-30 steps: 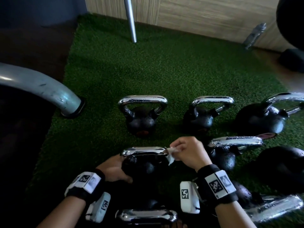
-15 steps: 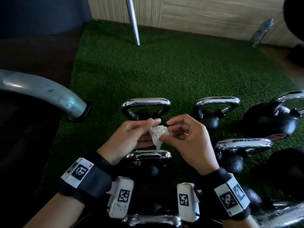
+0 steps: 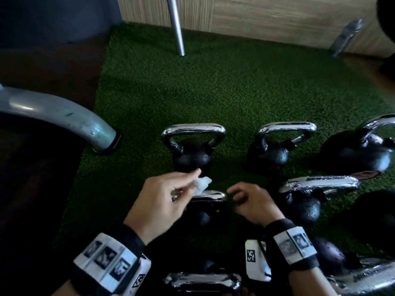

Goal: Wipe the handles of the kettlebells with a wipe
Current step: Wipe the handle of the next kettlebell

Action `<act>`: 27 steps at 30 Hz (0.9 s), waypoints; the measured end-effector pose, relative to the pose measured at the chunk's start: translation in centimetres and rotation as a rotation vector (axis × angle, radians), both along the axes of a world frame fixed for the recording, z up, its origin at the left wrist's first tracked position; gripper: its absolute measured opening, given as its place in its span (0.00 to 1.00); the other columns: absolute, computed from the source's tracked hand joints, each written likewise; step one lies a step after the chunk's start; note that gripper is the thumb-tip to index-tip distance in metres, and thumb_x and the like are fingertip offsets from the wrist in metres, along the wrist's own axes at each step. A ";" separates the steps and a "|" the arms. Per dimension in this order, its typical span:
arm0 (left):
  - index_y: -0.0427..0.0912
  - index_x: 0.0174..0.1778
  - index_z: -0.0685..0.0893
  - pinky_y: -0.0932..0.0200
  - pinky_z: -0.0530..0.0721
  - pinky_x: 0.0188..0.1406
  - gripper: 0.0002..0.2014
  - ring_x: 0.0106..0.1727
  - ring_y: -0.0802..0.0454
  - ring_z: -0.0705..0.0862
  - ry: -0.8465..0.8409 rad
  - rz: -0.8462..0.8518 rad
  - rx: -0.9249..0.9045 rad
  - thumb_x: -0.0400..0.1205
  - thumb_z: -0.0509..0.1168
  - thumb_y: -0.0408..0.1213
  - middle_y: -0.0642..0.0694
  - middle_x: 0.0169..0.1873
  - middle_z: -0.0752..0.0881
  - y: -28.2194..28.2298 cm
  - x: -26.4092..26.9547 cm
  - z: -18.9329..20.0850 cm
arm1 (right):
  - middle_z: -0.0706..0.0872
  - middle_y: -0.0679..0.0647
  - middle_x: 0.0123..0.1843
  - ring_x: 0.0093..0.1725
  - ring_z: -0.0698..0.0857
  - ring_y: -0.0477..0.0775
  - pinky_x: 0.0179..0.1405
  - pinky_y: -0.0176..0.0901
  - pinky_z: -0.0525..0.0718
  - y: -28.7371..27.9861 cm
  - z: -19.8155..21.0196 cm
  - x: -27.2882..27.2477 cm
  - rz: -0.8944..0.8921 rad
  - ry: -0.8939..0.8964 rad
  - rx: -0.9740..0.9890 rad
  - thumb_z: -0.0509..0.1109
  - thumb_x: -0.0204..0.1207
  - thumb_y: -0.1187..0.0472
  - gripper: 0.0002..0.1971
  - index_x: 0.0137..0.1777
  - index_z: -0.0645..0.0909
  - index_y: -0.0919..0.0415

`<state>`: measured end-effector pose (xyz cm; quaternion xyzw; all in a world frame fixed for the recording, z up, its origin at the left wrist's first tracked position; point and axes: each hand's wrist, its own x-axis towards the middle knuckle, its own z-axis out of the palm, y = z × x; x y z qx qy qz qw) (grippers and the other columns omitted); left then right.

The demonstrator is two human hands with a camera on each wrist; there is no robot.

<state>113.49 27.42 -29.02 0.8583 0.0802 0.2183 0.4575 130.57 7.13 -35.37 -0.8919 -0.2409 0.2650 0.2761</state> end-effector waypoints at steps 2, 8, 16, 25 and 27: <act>0.43 0.64 0.91 0.66 0.86 0.63 0.14 0.61 0.67 0.88 -0.009 -0.045 0.230 0.82 0.75 0.33 0.54 0.61 0.91 -0.8 -0.2 -1.3 | 0.93 0.42 0.46 0.51 0.90 0.41 0.50 0.27 0.81 0.4 -1.4 -0.8 0.101 0.151 -0.006 0.89 0.59 0.57 0.21 0.46 0.87 0.35; 0.42 0.57 0.94 0.62 0.87 0.61 0.11 0.57 0.64 0.91 -0.054 0.096 0.314 0.79 0.78 0.35 0.52 0.56 0.93 -0.1 -1.4 -2.9 | 0.94 0.42 0.47 0.52 0.90 0.38 0.58 0.38 0.87 1.0 -3.8 -2.9 -0.085 0.172 0.186 0.93 0.55 0.51 0.21 0.47 0.91 0.41; 0.42 0.55 0.94 0.67 0.88 0.58 0.12 0.56 0.61 0.92 -0.045 0.214 -0.010 0.75 0.79 0.33 0.52 0.54 0.94 1.3 -4.5 -5.1 | 0.94 0.38 0.43 0.46 0.90 0.32 0.49 0.27 0.86 1.1 -3.9 -3.2 -0.069 0.136 0.223 0.93 0.57 0.52 0.17 0.45 0.93 0.47; 0.44 0.48 0.95 0.76 0.84 0.51 0.07 0.51 0.61 0.92 0.161 0.336 -0.603 0.75 0.76 0.33 0.53 0.46 0.95 1.6 -5.0 -7.4 | 0.95 0.40 0.46 0.50 0.92 0.37 0.57 0.38 0.89 0.9 -4.5 -3.3 -0.098 0.184 0.279 0.93 0.56 0.54 0.20 0.49 0.93 0.47; 0.47 0.45 0.96 0.76 0.84 0.49 0.06 0.50 0.61 0.92 0.262 0.306 -0.632 0.78 0.75 0.31 0.52 0.44 0.95 1.6 -4.9 -8.2 | 0.95 0.39 0.46 0.49 0.92 0.36 0.55 0.33 0.87 0.8 -4.4 -3.3 -0.102 0.191 0.300 0.93 0.57 0.56 0.20 0.49 0.93 0.46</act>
